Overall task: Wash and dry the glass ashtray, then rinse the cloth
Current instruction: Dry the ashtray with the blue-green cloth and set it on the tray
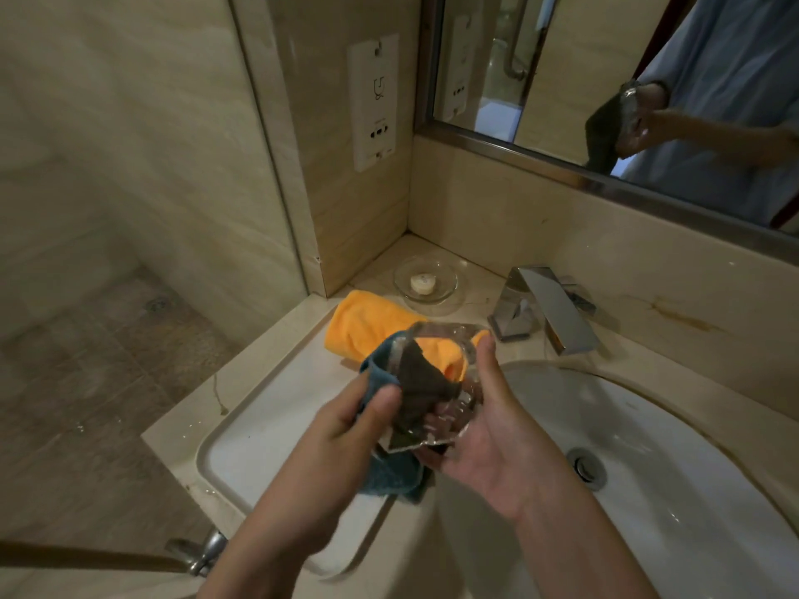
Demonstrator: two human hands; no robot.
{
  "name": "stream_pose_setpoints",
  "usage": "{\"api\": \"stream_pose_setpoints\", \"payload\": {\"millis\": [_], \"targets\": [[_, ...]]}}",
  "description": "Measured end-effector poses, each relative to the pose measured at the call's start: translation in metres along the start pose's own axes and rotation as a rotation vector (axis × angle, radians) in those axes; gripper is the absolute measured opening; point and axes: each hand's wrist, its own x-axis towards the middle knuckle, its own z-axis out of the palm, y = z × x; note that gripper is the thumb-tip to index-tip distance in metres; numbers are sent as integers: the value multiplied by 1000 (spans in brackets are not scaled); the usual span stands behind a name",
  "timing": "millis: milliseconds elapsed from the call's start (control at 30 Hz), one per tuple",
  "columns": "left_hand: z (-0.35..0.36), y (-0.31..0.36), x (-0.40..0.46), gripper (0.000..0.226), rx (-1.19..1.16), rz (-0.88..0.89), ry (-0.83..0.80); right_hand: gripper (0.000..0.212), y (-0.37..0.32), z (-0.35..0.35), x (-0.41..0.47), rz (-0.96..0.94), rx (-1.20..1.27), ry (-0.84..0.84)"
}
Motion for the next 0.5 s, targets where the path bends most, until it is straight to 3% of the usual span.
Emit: {"api": "stream_pose_setpoints", "payload": {"millis": [133, 233, 333, 400, 500], "targets": [[-10, 7, 7, 37, -139, -79, 75, 53, 3, 0, -8, -89, -122, 12], [-6, 1, 12, 27, -99, -61, 177, 47, 7, 5, -8, -155, -9, -26], [1, -9, 12, 26, 108, 50, 309, 37, 10, 9, -7, -161, 194, -73], [2, -12, 10, 22, 370, 174, 367, 37, 11, 10, -6, -179, 202, -35], [8, -20, 9, 43, 734, 333, 335, 37, 11, 13, -6, -241, 187, 30]]}}
